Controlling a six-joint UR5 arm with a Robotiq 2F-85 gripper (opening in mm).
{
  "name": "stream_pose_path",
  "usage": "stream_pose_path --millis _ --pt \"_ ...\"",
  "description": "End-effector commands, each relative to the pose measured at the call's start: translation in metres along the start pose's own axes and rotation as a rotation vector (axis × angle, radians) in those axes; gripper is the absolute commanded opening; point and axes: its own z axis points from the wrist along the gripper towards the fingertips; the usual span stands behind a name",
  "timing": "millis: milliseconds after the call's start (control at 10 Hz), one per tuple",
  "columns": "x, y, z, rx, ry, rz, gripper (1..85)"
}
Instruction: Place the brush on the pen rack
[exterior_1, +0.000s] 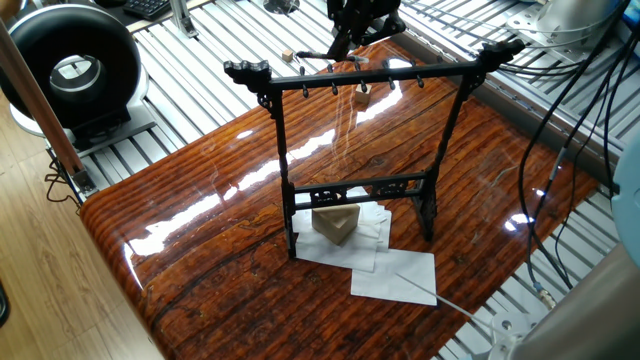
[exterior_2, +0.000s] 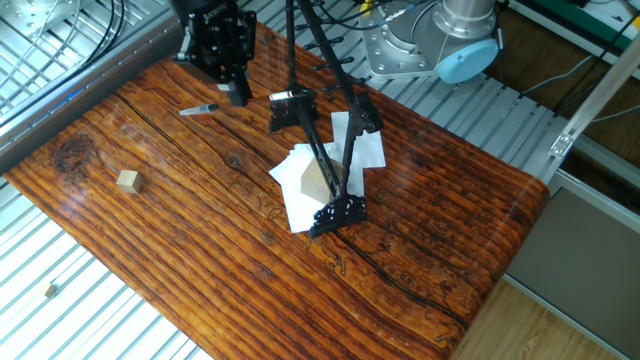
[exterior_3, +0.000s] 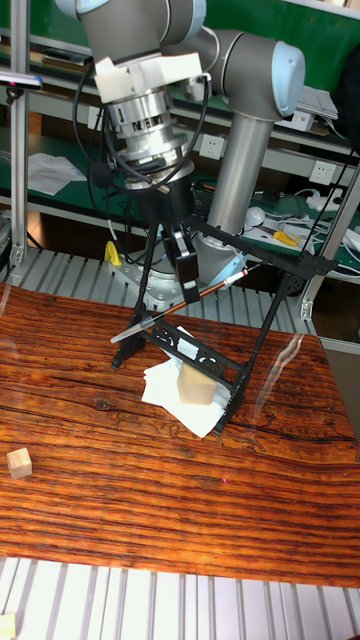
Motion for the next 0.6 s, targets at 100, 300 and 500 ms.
stream_pose_path --millis 100,300,500 --pt "-0.0027 -0.0020 0.0011 0.009 -0.020 -0.052 1.0" --pt "0.0006 -0.0020 0.0023 0.008 -0.011 -0.065 1.0" --pt "0.0024 -0.0021 0.0036 0.007 -0.008 -0.071 1.0"
